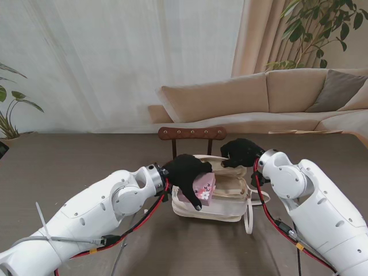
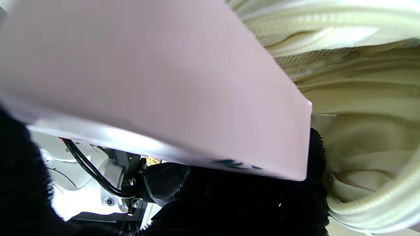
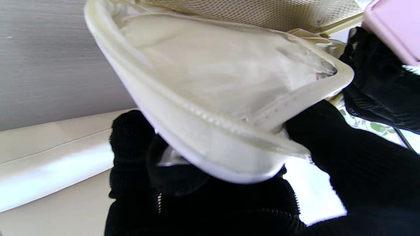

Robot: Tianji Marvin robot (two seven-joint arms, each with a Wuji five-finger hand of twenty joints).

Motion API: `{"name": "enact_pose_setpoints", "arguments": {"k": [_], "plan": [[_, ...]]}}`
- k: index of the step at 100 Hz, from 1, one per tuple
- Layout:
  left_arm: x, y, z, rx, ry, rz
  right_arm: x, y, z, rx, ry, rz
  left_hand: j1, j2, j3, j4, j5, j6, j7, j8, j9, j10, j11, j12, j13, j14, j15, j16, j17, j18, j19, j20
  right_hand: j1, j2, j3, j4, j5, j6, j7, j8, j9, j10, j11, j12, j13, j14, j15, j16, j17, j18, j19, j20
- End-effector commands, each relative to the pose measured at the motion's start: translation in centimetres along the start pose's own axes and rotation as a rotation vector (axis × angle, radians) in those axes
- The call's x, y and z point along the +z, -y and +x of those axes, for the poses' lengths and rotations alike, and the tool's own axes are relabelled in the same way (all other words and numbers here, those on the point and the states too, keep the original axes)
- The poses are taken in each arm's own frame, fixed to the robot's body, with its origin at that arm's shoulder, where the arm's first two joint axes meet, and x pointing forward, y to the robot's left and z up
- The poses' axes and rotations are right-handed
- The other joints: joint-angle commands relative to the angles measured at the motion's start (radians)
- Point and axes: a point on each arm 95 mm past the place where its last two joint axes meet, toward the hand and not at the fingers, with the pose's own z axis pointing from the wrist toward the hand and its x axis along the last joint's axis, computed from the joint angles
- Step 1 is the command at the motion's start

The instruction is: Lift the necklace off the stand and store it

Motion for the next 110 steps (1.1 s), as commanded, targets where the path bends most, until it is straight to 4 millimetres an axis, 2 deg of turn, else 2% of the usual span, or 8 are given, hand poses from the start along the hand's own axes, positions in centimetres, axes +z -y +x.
{"name": "enact_pose_setpoints", "arguments": {"k": [1,28,64,83,110], "plan": [[0.0,0.1,-0.3,0.008,0.005,-0.009,-0.2,0.2,0.5,0.005,-0.023,0.016,0.533,0.194,0.485,0.026,0.044,-0.199,0.652,0.111,0.078,-0.147,0.103,0.053,0.059,-0.042,0.188,0.058,0.000,-0.060,0.045,0.031,0.044,-0.002,0.093,-0.005,0.019,-0.038,0.013,0.039,0.094,-0.012,0.037,0.015,0.022,-0.065,0.037,0.016,0.347,-0.027,0.050,0.033],[0.4,0.3,-0.2,0.043,-0.002,0.030,-0.5,0.0,0.6,0.061,-0.078,0.011,0.529,0.209,0.492,0.026,0.027,-0.201,0.653,0.114,0.071,-0.147,0.107,0.060,0.056,-0.044,0.189,0.060,-0.007,-0.063,0.052,0.034,0.050,0.027,0.069,-0.014,0.004,-0.057,0.004,0.073,0.093,-0.012,0.031,0.012,0.021,-0.054,0.028,0.016,0.339,-0.024,0.042,0.049],[0.9,0.1,-0.4,0.125,0.016,0.087,-0.9,0.6,0.4,0.099,-0.135,0.061,0.517,0.214,0.504,0.022,0.017,-0.218,0.653,0.112,0.053,-0.156,0.120,0.078,0.043,-0.065,0.215,0.077,-0.015,-0.070,0.067,0.041,0.052,0.044,0.049,-0.013,-0.006,-0.078,-0.005,0.085,0.083,-0.013,0.015,0.015,0.021,-0.044,0.003,0.007,0.304,-0.036,0.026,0.065],[0.6,0.3,-0.1,0.123,0.000,0.086,-1.0,0.5,0.3,0.069,-0.129,0.052,0.514,0.211,0.508,0.021,0.019,-0.220,0.655,0.111,0.054,-0.160,0.120,0.073,0.041,-0.067,0.216,0.077,-0.015,-0.067,0.066,0.040,0.055,0.050,0.043,-0.011,-0.013,-0.081,-0.007,0.087,0.075,-0.012,0.013,0.019,0.022,-0.039,-0.005,0.003,0.296,-0.037,0.024,0.071],[-0.2,0.8,0.8,0.110,-0.035,0.057,-0.8,-0.2,0.5,0.025,-0.069,-0.033,0.515,0.210,0.510,0.021,0.018,-0.223,0.652,0.107,0.055,-0.162,0.117,0.064,0.039,-0.069,0.207,0.073,-0.018,-0.066,0.059,0.035,0.058,0.032,0.058,-0.013,-0.004,-0.065,-0.004,0.071,0.095,-0.005,0.020,0.022,0.022,-0.047,0.034,0.021,0.347,-0.011,0.041,0.078]]}}
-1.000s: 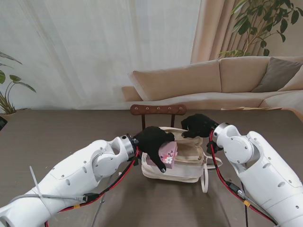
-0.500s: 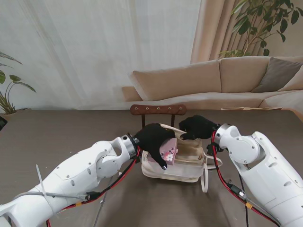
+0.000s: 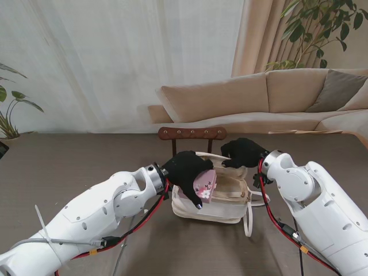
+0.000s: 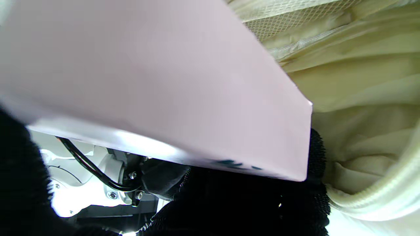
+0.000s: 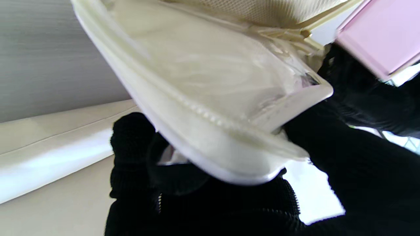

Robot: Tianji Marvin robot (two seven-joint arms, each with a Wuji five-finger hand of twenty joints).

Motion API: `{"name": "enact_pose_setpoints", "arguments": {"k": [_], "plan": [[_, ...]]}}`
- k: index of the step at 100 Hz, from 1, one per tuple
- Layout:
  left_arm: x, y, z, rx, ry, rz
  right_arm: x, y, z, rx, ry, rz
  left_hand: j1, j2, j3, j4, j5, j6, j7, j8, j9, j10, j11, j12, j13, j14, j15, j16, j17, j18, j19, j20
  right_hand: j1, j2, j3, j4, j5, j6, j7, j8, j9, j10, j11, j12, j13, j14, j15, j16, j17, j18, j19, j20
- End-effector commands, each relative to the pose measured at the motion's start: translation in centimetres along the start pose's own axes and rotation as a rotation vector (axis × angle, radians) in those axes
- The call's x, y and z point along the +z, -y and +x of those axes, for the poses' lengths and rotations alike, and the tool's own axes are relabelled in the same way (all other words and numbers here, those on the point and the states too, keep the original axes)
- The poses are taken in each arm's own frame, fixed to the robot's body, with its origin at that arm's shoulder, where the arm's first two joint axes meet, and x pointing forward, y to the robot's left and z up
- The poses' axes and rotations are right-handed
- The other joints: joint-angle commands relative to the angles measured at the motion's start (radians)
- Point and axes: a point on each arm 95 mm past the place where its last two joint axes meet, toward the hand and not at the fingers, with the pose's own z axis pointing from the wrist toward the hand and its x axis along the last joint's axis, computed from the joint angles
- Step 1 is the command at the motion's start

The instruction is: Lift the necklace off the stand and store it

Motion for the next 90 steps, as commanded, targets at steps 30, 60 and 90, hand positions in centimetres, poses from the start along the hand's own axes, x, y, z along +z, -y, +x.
{"name": "enact_pose_setpoints", "arguments": {"k": [30,60,90], "plan": [[-0.3,0.5,0.6,-0.041,-0.033,-0.061,0.8,-0.3,0.7,0.030,0.068,-0.016,0.519,0.208,0.507,0.022,0.022,-0.223,0.651,0.095,0.056,-0.158,0.115,0.043,0.042,-0.062,0.198,0.068,-0.012,-0.067,0.049,0.031,0.058,0.022,0.059,-0.003,0.003,-0.049,0.009,-0.014,0.097,0.009,0.042,-0.004,0.021,-0.049,0.070,0.036,0.386,0.033,0.056,0.030],[-0.4,1.3,1.5,-0.037,-0.054,-0.050,1.3,-0.3,0.6,0.022,0.128,0.016,0.520,0.204,0.502,0.024,0.035,-0.233,0.643,0.088,0.060,-0.159,0.112,0.040,0.045,-0.060,0.192,0.064,-0.013,-0.066,0.048,0.029,0.064,0.017,0.058,-0.001,0.008,-0.042,0.008,-0.023,0.097,0.015,0.057,-0.014,0.021,-0.046,0.081,0.043,0.403,0.045,0.064,0.031],[-0.5,2.2,1.8,-0.053,-0.050,-0.031,1.6,0.0,0.4,0.011,0.156,0.040,0.520,0.208,0.501,0.023,0.037,-0.242,0.640,0.088,0.061,-0.159,0.110,0.040,0.046,-0.062,0.196,0.066,-0.011,-0.069,0.051,0.029,0.064,0.017,0.058,-0.001,0.010,-0.037,0.006,-0.026,0.097,0.014,0.061,-0.019,0.021,-0.048,0.081,0.043,0.406,0.042,0.064,0.030]]}}
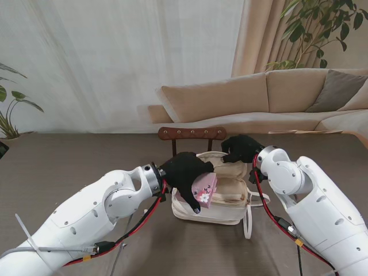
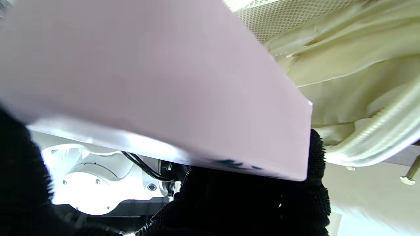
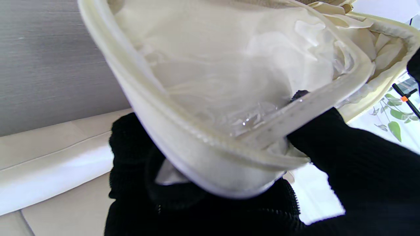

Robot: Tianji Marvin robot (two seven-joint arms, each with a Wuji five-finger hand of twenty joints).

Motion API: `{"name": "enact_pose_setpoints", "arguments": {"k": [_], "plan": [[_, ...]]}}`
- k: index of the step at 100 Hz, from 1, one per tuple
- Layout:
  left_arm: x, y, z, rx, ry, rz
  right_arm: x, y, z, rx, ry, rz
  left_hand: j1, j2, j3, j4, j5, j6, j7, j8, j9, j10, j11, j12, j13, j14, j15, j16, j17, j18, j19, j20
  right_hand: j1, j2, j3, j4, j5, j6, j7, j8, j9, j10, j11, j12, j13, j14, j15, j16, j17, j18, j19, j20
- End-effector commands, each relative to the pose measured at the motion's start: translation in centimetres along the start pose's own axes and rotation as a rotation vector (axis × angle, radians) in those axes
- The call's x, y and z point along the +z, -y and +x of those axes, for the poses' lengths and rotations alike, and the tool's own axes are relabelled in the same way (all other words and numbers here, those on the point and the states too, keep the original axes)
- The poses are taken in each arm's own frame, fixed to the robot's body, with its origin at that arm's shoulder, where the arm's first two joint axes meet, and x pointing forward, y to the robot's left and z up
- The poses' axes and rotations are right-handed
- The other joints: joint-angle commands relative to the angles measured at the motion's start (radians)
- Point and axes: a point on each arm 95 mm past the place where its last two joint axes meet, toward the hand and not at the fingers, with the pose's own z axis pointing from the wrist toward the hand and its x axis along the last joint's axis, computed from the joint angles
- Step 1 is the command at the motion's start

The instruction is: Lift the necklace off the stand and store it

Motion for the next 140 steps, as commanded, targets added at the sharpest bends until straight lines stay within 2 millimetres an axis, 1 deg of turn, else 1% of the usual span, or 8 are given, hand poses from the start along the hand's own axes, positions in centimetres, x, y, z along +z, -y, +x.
{"name": "enact_pose_setpoints", "arguments": {"k": [1,64,84,91,100,113,134,140], "plan": [[0.5,0.2,0.2,-0.028,-0.008,-0.010,0.2,0.4,0.1,-0.002,0.011,0.024,0.521,0.207,0.501,0.023,0.037,-0.242,0.640,0.088,0.061,-0.159,0.110,0.040,0.046,-0.062,0.196,0.066,-0.009,-0.070,0.050,0.027,0.063,0.020,0.058,0.000,0.008,-0.035,0.008,-0.008,0.087,0.014,0.049,-0.010,0.021,-0.049,0.016,0.000,0.406,0.030,0.064,0.029],[2.5,-2.6,-1.7,-0.118,-0.014,-0.106,-0.5,0.0,0.5,0.092,-0.003,0.011,0.533,0.217,0.479,0.031,0.031,-0.231,0.629,0.086,0.060,-0.153,0.103,0.038,0.054,-0.063,0.203,0.067,-0.001,-0.071,0.055,0.028,0.067,0.016,0.059,0.000,0.015,-0.020,0.005,-0.008,0.086,0.023,0.064,-0.017,0.020,-0.042,0.024,0.004,0.413,0.041,0.069,0.030],[2.8,-3.0,-2.2,-0.078,-0.004,-0.089,-0.9,0.0,0.6,0.105,-0.038,0.025,0.530,0.231,0.486,0.030,0.032,-0.256,0.538,0.025,0.046,-0.160,0.099,0.042,0.036,-0.071,0.199,0.068,-0.015,-0.073,0.052,0.027,0.066,0.018,0.057,0.000,0.015,-0.023,0.003,-0.007,0.086,0.021,0.067,-0.016,0.020,-0.038,0.025,0.005,0.411,0.040,0.069,0.030],[2.8,-3.1,-2.3,-0.072,0.001,-0.089,-1.0,0.0,0.6,0.106,-0.045,0.027,0.543,0.259,0.493,0.030,0.053,-0.282,0.380,-0.095,0.031,-0.156,0.087,0.039,0.017,-0.067,0.181,0.069,-0.038,-0.069,0.042,0.027,0.066,0.017,0.057,0.000,0.015,-0.025,0.002,-0.007,0.086,0.021,0.068,-0.016,0.020,-0.037,0.026,0.005,0.411,0.040,0.069,0.030],[2.8,-3.1,-2.4,-0.061,0.004,-0.089,-1.0,0.1,0.6,0.113,-0.054,0.031,0.541,0.261,0.494,0.027,0.070,-0.287,0.279,-0.156,0.019,-0.158,0.063,0.018,-0.003,-0.062,0.143,0.083,-0.062,-0.069,0.022,0.023,0.066,0.016,0.057,0.000,0.016,-0.025,0.002,-0.006,0.087,0.020,0.070,-0.015,0.020,-0.037,0.026,0.005,0.408,0.040,0.068,0.030],[2.7,-3.2,-2.4,-0.037,0.004,-0.093,-1.1,0.2,0.6,0.122,-0.070,0.040,0.524,0.259,0.494,0.021,0.092,-0.290,0.118,-0.222,-0.015,-0.151,-0.022,-0.092,-0.053,-0.053,0.012,0.023,-0.125,-0.063,-0.063,-0.009,0.065,0.018,0.056,0.001,0.017,-0.028,0.000,-0.002,0.086,0.020,0.072,-0.014,0.020,-0.034,0.026,0.005,0.408,0.039,0.068,0.031],[2.6,-3.5,-2.5,-0.030,0.012,-0.123,-1.3,0.2,0.6,0.134,-0.084,0.051,0.444,0.306,0.540,0.026,0.134,-0.256,-0.205,-0.279,-0.168,-0.136,0.001,-0.585,-0.175,-0.007,-0.226,-0.197,-0.273,-0.047,-0.278,-0.116,0.065,0.018,0.056,0.001,0.018,-0.029,-0.001,0.000,0.086,0.019,0.073,-0.013,0.020,-0.035,0.025,0.005,0.405,0.037,0.068,0.032],[2.5,-3.6,-2.5,-0.032,0.016,-0.140,-1.3,0.3,0.6,0.139,-0.088,0.053,0.414,0.333,0.542,0.035,0.134,-0.241,-0.261,-0.303,-0.194,-0.130,-0.022,-0.631,-0.218,-0.003,-0.251,-0.215,-0.303,-0.045,-0.322,-0.134,0.065,0.017,0.057,0.001,0.018,-0.029,-0.001,0.000,0.086,0.019,0.073,-0.013,0.020,-0.035,0.026,0.005,0.405,0.037,0.067,0.032]]}}
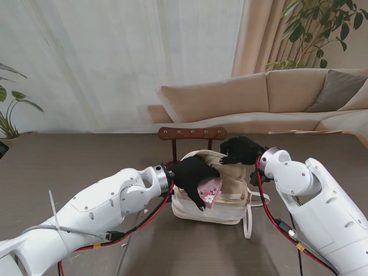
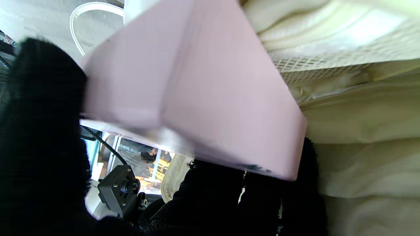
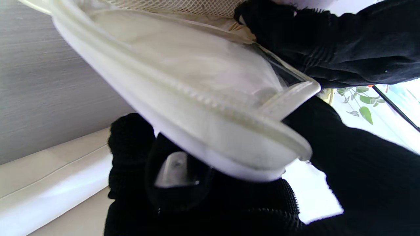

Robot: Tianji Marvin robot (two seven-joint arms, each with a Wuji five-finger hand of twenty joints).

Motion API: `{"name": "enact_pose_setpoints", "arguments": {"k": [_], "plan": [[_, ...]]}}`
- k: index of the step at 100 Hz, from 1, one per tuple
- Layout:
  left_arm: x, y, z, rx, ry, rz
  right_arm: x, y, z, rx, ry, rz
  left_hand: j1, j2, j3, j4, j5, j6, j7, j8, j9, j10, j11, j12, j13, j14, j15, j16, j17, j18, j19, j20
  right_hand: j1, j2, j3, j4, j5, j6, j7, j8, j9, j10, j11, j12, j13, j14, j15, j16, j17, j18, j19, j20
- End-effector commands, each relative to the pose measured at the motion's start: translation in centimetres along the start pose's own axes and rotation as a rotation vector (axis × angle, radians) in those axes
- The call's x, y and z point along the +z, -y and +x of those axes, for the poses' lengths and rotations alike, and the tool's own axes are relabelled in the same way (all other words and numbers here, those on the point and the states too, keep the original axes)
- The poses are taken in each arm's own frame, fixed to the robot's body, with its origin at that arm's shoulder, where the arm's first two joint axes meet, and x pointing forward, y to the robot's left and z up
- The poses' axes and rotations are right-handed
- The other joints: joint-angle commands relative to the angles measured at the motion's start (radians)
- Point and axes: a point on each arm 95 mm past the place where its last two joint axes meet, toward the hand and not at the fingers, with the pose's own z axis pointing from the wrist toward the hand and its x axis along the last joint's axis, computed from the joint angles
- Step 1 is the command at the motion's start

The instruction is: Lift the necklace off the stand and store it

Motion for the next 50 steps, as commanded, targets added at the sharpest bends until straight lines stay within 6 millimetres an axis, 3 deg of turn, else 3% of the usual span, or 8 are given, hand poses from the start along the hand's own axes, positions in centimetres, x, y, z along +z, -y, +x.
{"name": "enact_pose_setpoints", "arguments": {"k": [1,7,10,14,50], "plan": [[0.10,0.21,-0.17,0.003,0.009,-0.029,-0.11,0.40,0.27,0.003,-0.013,0.020,0.246,0.251,0.546,0.064,0.132,-0.212,0.075,0.013,-0.022,-0.097,0.010,-0.060,-0.058,0.005,-0.037,-0.033,-0.081,-0.029,-0.100,-0.034,0.053,0.018,0.056,0.009,0.018,-0.050,0.009,0.010,0.086,0.019,0.062,0.010,0.020,-0.038,0.010,0.006,0.405,0.027,0.061,0.032],[0.09,0.14,-0.23,-0.003,0.014,-0.041,-0.15,0.43,0.27,0.006,-0.015,0.023,0.217,0.279,0.556,0.086,0.126,-0.190,0.020,-0.010,-0.059,-0.085,-0.015,-0.089,-0.112,0.015,-0.064,-0.057,-0.114,-0.027,-0.142,-0.050,0.053,0.018,0.057,0.009,0.018,-0.050,0.008,0.011,0.086,0.019,0.062,0.010,0.020,-0.037,0.010,0.006,0.405,0.027,0.061,0.032],[0.09,0.12,-0.26,-0.003,0.015,-0.042,-0.17,0.44,0.26,0.007,-0.016,0.024,0.186,0.300,0.571,0.119,0.120,-0.182,-0.018,-0.029,-0.072,-0.084,-0.023,-0.107,-0.129,0.018,-0.069,-0.069,-0.125,-0.028,-0.159,-0.056,0.053,0.017,0.056,0.008,0.018,-0.050,0.008,0.011,0.086,0.018,0.062,0.011,0.020,-0.037,0.010,0.007,0.405,0.027,0.061,0.033],[0.09,0.09,-0.28,-0.003,0.016,-0.041,-0.20,0.45,0.25,0.007,-0.018,0.027,0.167,0.309,0.572,0.131,0.111,-0.170,-0.049,-0.048,-0.090,-0.080,-0.034,-0.122,-0.152,0.022,-0.078,-0.079,-0.137,-0.027,-0.176,-0.062,0.052,0.017,0.057,0.008,0.018,-0.050,0.008,0.011,0.086,0.018,0.063,0.011,0.020,-0.037,0.011,0.007,0.405,0.027,0.061,0.033],[-0.04,0.26,0.21,-0.016,0.015,-0.042,-0.40,0.56,0.18,0.009,-0.019,0.044,0.058,0.375,0.481,0.130,0.005,-0.100,-0.180,-0.147,-0.230,-0.030,-0.087,-0.218,-0.312,0.069,-0.131,-0.143,-0.218,-0.015,-0.303,-0.117,0.053,0.016,0.057,0.009,0.018,-0.048,0.007,0.011,0.086,0.020,0.064,0.011,0.020,-0.035,0.011,0.007,0.403,0.026,0.061,0.034]]}}
